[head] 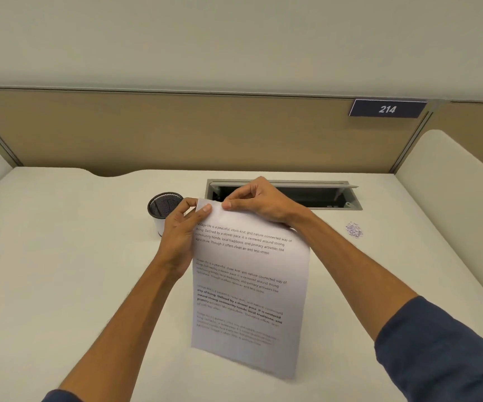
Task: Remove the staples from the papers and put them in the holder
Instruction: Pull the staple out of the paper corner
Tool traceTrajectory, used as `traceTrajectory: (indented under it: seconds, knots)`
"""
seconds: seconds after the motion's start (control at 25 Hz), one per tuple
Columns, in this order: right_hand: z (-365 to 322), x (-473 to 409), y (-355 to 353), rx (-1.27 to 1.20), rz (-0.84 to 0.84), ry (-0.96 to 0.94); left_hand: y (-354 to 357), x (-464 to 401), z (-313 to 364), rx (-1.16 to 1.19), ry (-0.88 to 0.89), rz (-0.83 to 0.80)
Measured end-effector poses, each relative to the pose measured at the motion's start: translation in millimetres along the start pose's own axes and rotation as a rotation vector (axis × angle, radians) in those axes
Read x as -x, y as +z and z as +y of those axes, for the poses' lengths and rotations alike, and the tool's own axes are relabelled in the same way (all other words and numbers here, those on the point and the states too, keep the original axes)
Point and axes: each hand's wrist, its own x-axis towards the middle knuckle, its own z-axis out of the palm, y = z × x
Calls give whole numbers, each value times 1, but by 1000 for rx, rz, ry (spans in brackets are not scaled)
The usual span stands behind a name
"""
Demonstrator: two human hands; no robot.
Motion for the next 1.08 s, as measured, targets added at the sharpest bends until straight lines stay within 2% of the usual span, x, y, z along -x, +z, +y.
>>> traceTrajectory:
  seconds: [0.28,1.08]
  knots:
    - [-19,9,4,16,68,-56,11,12,16,45,81,20]
    - [-77,55,26,30,29,-130,15,60,54,45,201,30]
